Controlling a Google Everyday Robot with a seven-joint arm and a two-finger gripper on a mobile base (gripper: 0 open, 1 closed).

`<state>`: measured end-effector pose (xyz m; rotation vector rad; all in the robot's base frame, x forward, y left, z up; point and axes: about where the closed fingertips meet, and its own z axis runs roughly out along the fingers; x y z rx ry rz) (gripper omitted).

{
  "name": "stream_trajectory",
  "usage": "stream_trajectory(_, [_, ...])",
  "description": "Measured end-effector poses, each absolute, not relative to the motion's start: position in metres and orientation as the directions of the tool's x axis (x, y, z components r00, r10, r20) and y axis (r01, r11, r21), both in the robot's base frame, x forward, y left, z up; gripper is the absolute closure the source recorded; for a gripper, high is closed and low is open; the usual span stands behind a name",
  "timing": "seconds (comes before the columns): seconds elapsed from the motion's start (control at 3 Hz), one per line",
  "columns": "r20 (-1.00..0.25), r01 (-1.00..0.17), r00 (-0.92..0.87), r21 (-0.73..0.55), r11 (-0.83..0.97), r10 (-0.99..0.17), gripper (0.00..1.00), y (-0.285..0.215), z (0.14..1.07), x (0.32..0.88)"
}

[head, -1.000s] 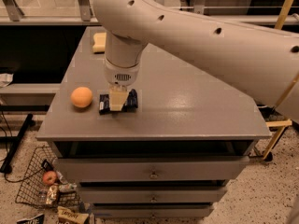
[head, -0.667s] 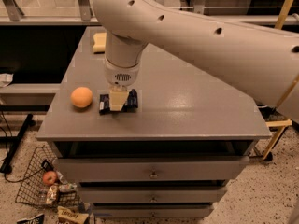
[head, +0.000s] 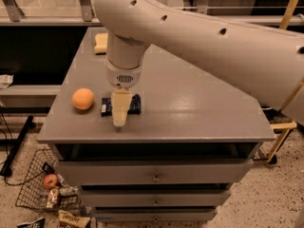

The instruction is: Move rxbar blueberry near orange

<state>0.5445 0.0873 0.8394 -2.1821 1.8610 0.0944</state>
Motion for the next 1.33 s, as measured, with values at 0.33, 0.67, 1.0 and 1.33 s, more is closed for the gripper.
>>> stream_trajectory(0.33, [-0.241, -0.975, 0.177, -0.177, -0.137, -0.954, 0.0, 0.079, 0.847, 0.543])
stream_trajectory(0.67, [-0.313, -0.967, 0.183, -0.229, -0.113, -0.932, 0.0, 0.049, 0.868, 0.535])
stream_trajectory(1.0, [-0.381, -0.965, 0.117, -0.262, -0.015, -0.917, 0.0, -0.019, 0.884, 0.529])
stream_trajectory(1.33, [-0.384, -0.965, 0.108, -0.261, -0.005, -0.917, 0.0, -0.027, 0.885, 0.526])
